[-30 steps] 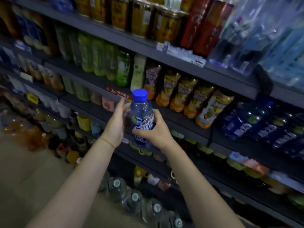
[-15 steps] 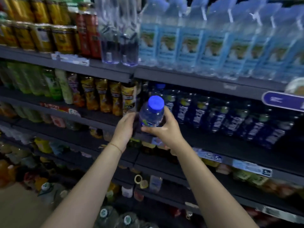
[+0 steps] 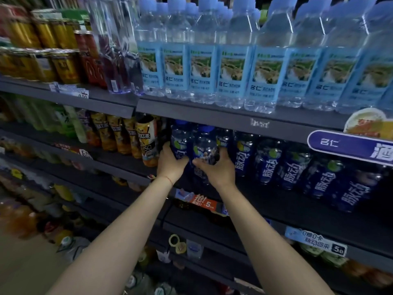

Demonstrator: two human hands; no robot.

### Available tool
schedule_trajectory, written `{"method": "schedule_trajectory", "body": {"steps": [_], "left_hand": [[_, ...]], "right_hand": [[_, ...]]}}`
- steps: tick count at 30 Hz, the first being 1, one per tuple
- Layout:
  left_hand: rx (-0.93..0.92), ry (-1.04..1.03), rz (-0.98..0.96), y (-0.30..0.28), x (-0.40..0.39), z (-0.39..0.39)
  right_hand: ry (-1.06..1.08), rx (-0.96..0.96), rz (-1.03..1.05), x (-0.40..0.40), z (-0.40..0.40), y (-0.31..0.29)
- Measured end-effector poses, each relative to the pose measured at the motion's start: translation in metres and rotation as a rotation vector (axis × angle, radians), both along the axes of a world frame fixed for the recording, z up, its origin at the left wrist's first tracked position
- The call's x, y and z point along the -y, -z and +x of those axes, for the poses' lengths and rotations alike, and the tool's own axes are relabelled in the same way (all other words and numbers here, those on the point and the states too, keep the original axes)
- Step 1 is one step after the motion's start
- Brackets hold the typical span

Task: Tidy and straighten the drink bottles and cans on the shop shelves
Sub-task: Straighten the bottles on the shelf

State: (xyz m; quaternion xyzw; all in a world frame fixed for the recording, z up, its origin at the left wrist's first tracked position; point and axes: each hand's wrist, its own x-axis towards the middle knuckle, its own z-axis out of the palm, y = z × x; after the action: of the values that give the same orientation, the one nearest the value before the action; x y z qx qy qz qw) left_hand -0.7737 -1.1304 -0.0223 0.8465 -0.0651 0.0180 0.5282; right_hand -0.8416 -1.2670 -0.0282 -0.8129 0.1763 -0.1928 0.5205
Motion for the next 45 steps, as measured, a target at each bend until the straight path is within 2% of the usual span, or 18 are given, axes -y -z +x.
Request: {"method": "schedule_trajectory", "body": {"steps": [8, 13, 18, 20, 23, 26, 30, 35, 40, 45], "left_hand": [[0.077, 0.029, 0.090, 0.012, -0.001, 0.020], [0.126, 0.049, 0.167, 0.015, -0.006, 0.025], [0.113, 0.046, 0.140, 0.016, -0.003, 0.021], [0.068, 0.071, 0.117, 0.012, -0.006, 0.019], [0.066, 0.046, 0.032, 0.005, -0.018, 0.006], [0.051, -0.037, 0.021, -0.005, -0.040, -0.013], [-0.033, -0.072, -0.021, -0.028, -0.072, -0.033], [-0.038, -0.063, 0.006, -0.048, -0.131, -0.037], [-0.040, -0.057, -0.034, -0.042, -0.225, -0.023], [-0.069, -0.090, -0.068, -0.029, -0.367, -0.004]], "right_hand": [[0.076, -0.066, -0.159, -0.009, 0.006, 0.014], [0.106, -0.112, -0.170, -0.011, 0.011, 0.014], [0.118, -0.100, -0.167, -0.015, 0.007, 0.013], [0.150, -0.063, -0.195, -0.022, 0.001, 0.012], [0.241, 0.138, -0.283, -0.037, -0.011, 0.014], [0.107, 0.239, -0.187, -0.055, -0.019, 0.008], [-0.183, 0.154, -0.094, -0.083, -0.017, 0.002], [-0.316, 0.110, -0.086, -0.132, -0.003, -0.001], [-0.394, 0.054, -0.114, -0.212, 0.019, -0.013], [-0.502, -0.018, -0.124, -0.341, 0.061, -0.019]]}}
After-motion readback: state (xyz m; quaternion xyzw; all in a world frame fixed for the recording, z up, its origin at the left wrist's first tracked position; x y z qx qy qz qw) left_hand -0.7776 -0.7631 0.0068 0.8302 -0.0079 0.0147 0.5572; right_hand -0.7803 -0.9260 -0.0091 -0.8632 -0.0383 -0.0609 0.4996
